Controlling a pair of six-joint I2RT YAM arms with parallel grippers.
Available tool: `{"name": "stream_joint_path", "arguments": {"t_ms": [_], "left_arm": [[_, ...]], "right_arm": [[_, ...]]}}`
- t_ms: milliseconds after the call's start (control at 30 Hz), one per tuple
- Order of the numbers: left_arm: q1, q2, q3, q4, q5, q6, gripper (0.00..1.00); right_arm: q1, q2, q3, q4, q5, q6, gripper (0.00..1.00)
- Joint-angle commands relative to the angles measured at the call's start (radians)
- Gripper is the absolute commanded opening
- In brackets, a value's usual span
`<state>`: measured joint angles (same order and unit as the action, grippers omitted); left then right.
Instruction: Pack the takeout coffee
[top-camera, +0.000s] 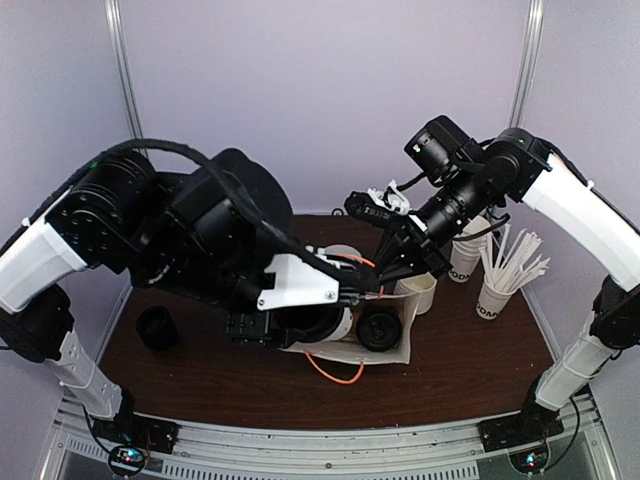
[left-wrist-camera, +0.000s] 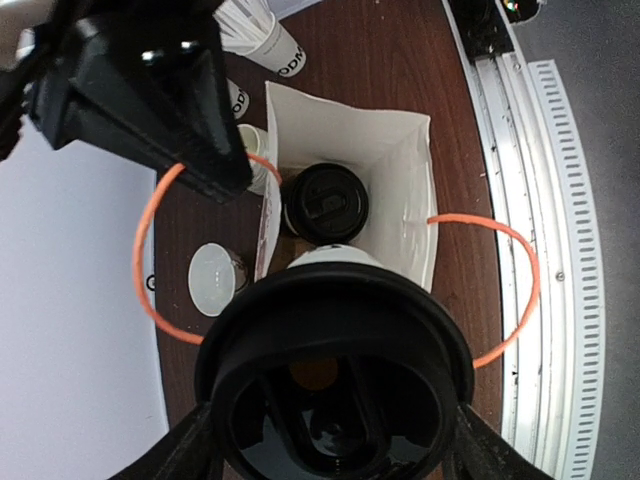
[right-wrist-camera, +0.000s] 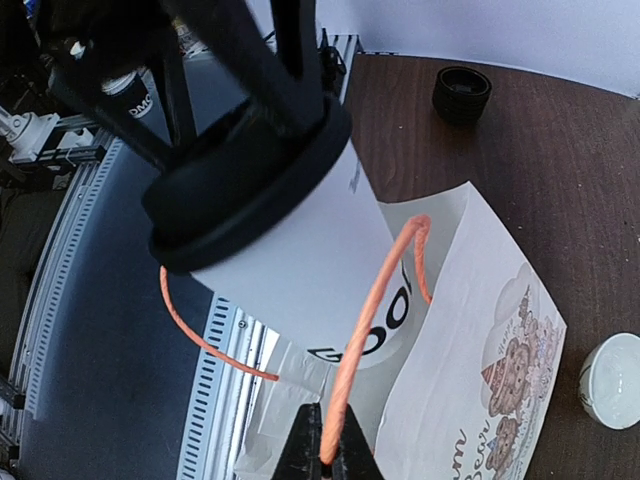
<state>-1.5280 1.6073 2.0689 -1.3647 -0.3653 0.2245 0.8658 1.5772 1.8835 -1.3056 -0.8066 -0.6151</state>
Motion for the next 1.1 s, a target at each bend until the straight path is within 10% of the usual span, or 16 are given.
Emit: {"name": "stream_joint_path", "arguments": {"t_ms": [0,1067], "left_arm": [[-0.003,0.054,-0.01,0.003,-0.082,0.095,0.62],[0.049,0.12,-0.332,0.307,-0.236,0.276,0.61]], "right_arm": [[-0.001,-0.008,0.041,0.059,0.094,0.049,0.0],[0.098,0.028,0.078,-0.024,0.019,-0.021,0.0]]}}
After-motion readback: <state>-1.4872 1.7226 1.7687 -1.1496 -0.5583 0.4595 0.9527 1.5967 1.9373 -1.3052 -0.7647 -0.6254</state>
